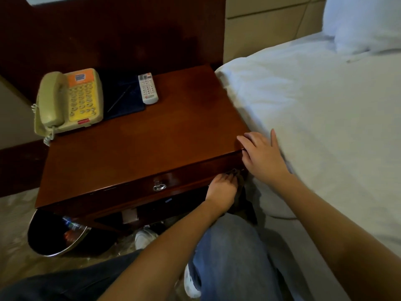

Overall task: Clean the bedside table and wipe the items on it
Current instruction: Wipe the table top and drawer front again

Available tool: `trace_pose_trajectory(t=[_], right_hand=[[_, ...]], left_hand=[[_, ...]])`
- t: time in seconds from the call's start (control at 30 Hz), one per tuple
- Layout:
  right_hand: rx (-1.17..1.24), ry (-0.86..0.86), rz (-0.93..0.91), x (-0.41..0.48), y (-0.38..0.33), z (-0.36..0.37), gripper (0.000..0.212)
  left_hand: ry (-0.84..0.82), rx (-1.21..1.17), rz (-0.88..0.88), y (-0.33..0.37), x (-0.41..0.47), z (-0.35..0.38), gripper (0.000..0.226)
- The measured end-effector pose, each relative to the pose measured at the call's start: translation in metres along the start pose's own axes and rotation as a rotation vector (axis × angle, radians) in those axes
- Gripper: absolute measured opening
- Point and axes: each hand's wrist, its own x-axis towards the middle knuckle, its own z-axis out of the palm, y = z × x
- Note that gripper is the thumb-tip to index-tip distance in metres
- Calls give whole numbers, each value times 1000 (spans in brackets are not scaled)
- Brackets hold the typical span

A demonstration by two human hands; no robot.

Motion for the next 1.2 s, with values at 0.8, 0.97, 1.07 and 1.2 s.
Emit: trace_pose_trajectory(t=[0.8, 0.97, 1.07, 1.2], right_hand=[[45, 105, -47, -1, -19, -31, 46], [115, -245, -44, 24, -59, 0, 55], [108, -211, 22, 32, -58, 14, 56], [148, -203, 98, 45, -37, 11, 54]], left_hand=[[111, -114, -306, -79, 10, -141, 62], [-73, -132, -157, -89, 13, -111, 58], [-39, -145, -145, -91, 21, -104, 58], [-30, -156, -141, -87, 49, -108, 57]])
